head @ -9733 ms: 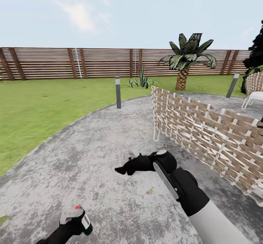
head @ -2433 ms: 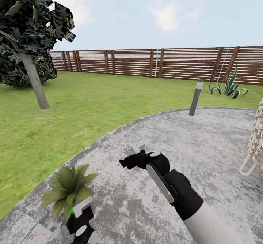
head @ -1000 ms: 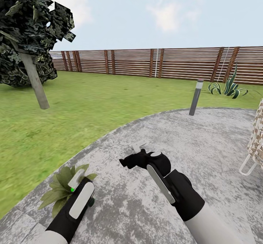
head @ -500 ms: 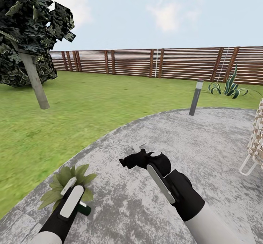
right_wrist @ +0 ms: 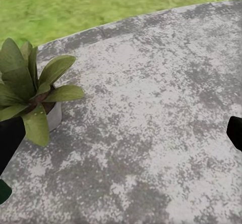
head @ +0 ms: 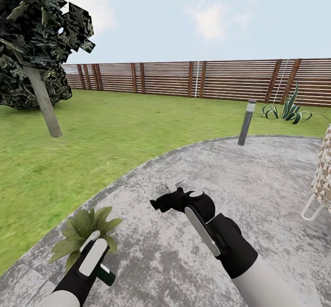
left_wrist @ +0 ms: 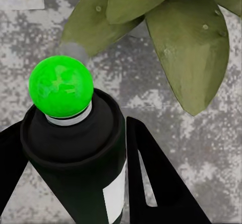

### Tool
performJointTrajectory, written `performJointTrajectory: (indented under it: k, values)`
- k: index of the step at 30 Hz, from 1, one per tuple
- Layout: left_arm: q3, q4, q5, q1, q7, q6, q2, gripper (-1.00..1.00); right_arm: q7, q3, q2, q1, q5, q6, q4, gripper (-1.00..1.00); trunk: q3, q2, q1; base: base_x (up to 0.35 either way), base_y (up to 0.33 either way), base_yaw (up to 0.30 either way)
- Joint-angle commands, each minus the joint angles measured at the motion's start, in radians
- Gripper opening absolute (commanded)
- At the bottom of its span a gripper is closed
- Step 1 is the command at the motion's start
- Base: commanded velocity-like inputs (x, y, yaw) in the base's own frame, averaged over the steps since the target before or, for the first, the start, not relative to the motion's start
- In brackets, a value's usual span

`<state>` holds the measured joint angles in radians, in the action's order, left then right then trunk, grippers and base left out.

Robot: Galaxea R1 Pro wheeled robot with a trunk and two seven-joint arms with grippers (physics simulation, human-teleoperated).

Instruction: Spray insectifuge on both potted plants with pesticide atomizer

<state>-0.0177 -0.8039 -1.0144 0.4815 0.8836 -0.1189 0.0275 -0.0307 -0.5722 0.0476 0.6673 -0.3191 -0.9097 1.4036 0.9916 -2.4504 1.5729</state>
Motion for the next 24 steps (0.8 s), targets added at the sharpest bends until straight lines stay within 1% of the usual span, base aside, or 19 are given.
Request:
performJointTrajectory:
  k: [1,2,4,6,9,11,12,13,14,15,16,19,20,22,23,24]
  values:
    - [0.000,0.000,0.003,0.000,0.000,-0.001,-0.001,-1.00,0.000,0.000,0.000,0.000,0.000,-0.001,0.000,1.00,0.000,0.000,0.000,0.000,0.000,0.000]
    - [-0.001,0.000,0.008,0.000,0.001,-0.002,-0.001,-1.00,0.000,0.000,0.000,0.000,0.000,-0.004,0.000,1.00,0.000,0.000,0.000,0.000,0.000,0.000]
    - [-0.001,0.002,0.042,0.000,0.000,-0.002,-0.001,-1.00,0.000,0.001,0.000,0.000,0.000,-0.029,0.000,1.00,0.000,0.000,0.000,0.000,0.000,0.000]
    - [-0.001,0.002,0.062,0.001,0.000,-0.003,0.000,-1.00,0.000,0.000,0.000,0.000,0.000,-0.039,0.001,1.00,0.000,0.000,0.000,0.000,0.000,0.000]
    - [-0.001,0.003,0.073,0.002,0.000,-0.004,-0.001,-1.00,0.001,0.001,0.000,0.000,0.000,-0.044,0.002,1.00,0.000,0.000,0.000,0.000,0.000,0.000]
    - [-0.001,0.024,0.074,0.011,0.000,-0.007,-0.005,-1.00,0.001,0.001,0.000,0.000,0.000,-0.044,0.002,1.00,0.000,0.000,0.000,0.000,0.000,-0.127]
    - [-0.001,0.047,0.075,0.025,0.000,-0.025,-0.007,-1.00,0.001,0.000,0.000,0.000,0.000,-0.044,0.002,1.00,0.000,0.000,0.000,0.000,0.000,-0.244]
    - [-0.001,0.060,0.076,0.037,0.000,-0.058,-0.008,-1.00,0.002,0.001,0.000,0.000,0.000,-0.044,0.002,1.00,0.000,0.000,0.000,0.000,0.000,-0.244]
    - [-0.002,0.066,0.091,0.047,0.000,-0.098,-0.009,-1.00,0.002,0.001,0.000,0.000,0.000,-0.044,0.002,1.00,0.000,0.000,0.000,0.000,0.000,-0.086]
    - [-0.002,0.068,0.123,0.051,0.000,-0.121,-0.008,-1.00,0.002,0.001,0.000,0.000,0.000,-0.044,0.002,1.00,0.000,0.000,0.000,0.000,0.000,-0.035]
    - [-0.001,0.069,0.145,0.052,-0.001,-0.133,-0.008,-1.00,0.002,0.001,0.000,0.000,0.000,-0.044,0.002,1.00,0.000,0.000,0.000,0.000,0.000,-0.018]
    - [-0.005,0.085,0.175,0.057,-0.005,-0.153,-0.008,-1.00,0.002,0.002,0.000,0.000,0.000,-0.044,0.002,1.00,0.000,0.000,0.000,0.000,0.000,-0.005]
    - [-0.007,0.087,0.198,0.059,-0.018,-0.174,-0.004,-1.00,0.002,0.001,0.000,0.000,0.000,-0.044,0.002,1.00,0.000,0.000,0.000,0.000,0.000,0.000]
    - [-0.007,0.074,0.276,0.060,-0.043,-0.228,0.005,-1.00,0.002,-0.002,0.000,0.000,0.000,-0.044,0.002,1.00,0.000,0.000,0.000,0.000,0.000,0.000]
    - [-0.006,0.040,0.295,0.061,-0.043,-0.259,0.010,-1.00,0.002,-0.005,0.000,0.000,0.000,-0.044,0.002,1.00,0.000,0.000,0.000,0.000,0.000,0.000]
    - [-0.006,0.010,0.300,0.061,-0.042,-0.282,0.014,-1.00,0.002,-0.006,0.000,0.000,0.000,-0.044,0.002,1.00,0.000,0.000,0.000,0.000,0.000,0.000]
